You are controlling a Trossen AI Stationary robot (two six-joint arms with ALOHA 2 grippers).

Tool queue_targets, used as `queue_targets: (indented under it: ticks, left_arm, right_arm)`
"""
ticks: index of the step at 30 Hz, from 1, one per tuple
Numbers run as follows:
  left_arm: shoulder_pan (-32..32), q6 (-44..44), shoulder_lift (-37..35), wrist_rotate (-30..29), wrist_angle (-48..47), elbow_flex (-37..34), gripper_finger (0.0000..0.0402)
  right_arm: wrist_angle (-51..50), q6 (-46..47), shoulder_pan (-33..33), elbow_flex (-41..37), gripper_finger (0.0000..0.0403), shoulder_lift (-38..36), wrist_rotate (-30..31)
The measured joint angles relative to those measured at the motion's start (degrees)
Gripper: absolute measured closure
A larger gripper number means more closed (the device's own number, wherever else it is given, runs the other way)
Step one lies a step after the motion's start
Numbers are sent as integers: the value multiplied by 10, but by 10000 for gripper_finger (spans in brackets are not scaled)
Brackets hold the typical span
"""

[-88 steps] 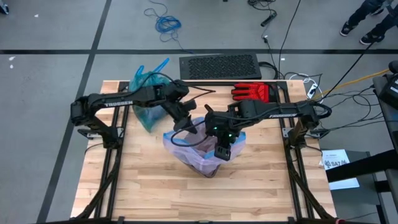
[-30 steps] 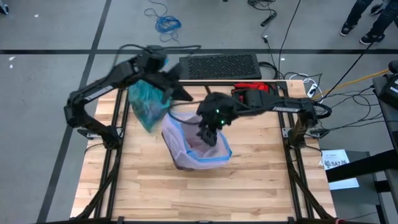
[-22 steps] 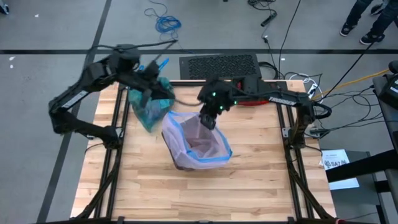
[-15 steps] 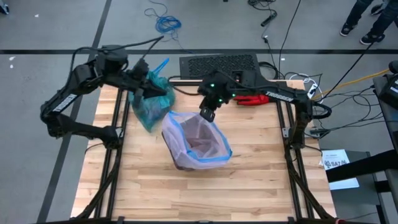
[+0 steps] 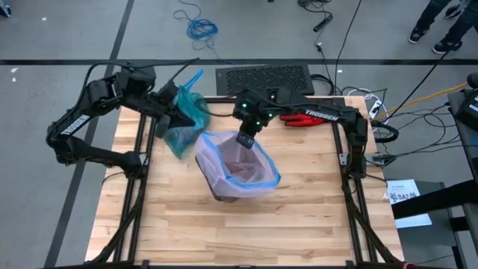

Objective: Place trash/remove bag and relplace
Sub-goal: Insert the new pink trash bag into the trash bin

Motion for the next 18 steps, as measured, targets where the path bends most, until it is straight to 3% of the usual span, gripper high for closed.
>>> queue_targets:
  ticks: [12,18]
  left_arm:
    - [-32,3,26,-26,3,0,401]
    - [-34,9,45,-16,11,0,395]
  right_arm:
    - [-16,-20,-24,-1,401,-9,-29]
    - [-21,-20,-17,15,346,-37,-26]
